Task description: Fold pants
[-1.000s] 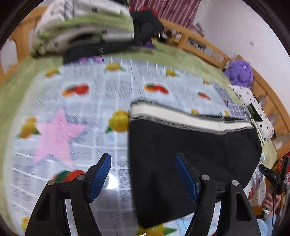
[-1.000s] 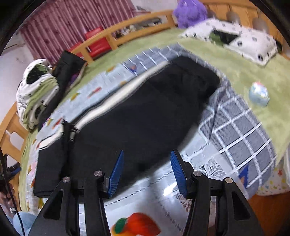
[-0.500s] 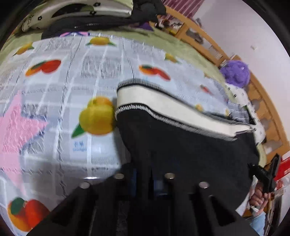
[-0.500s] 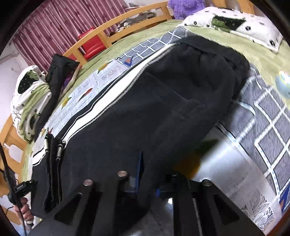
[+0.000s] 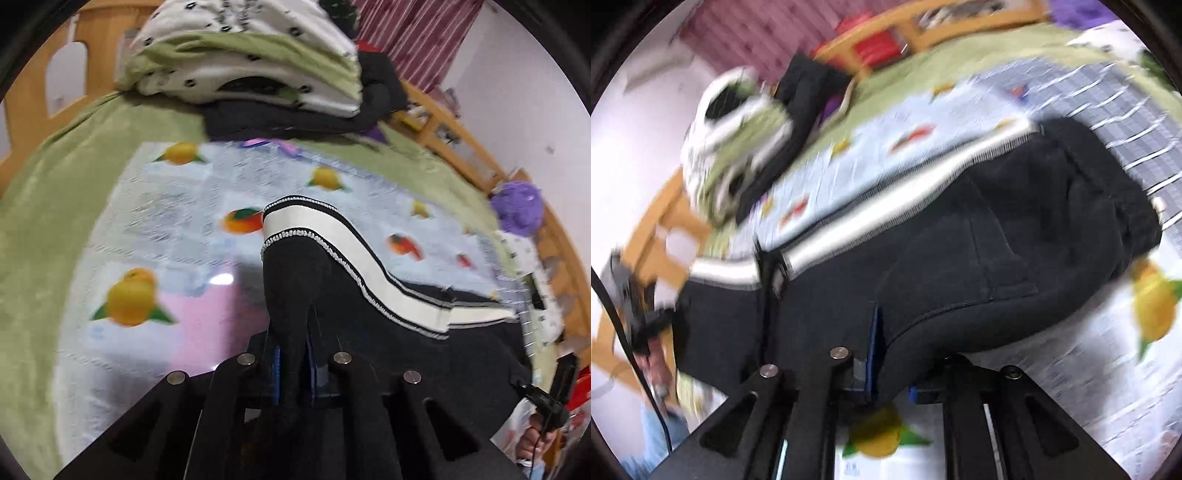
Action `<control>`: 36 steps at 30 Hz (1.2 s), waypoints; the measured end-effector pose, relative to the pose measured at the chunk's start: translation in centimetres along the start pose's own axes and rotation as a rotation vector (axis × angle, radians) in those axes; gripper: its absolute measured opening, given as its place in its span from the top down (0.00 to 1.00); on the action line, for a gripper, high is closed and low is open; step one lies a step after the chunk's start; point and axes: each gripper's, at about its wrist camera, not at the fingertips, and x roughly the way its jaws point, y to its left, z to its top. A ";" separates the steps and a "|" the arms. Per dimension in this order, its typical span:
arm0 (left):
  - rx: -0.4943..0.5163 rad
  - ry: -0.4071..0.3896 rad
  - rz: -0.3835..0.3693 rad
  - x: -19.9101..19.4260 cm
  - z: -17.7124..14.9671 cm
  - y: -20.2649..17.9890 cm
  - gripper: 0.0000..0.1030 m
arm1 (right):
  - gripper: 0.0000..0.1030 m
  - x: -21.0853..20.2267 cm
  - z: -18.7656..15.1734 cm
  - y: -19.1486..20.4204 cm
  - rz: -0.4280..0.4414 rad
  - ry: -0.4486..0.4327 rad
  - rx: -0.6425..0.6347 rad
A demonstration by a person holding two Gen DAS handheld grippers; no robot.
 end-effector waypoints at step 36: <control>-0.086 0.081 0.116 -0.6 -9.1 4.2 0.41 | 0.67 -2.1 3.7 -6.2 -0.298 -0.093 -0.027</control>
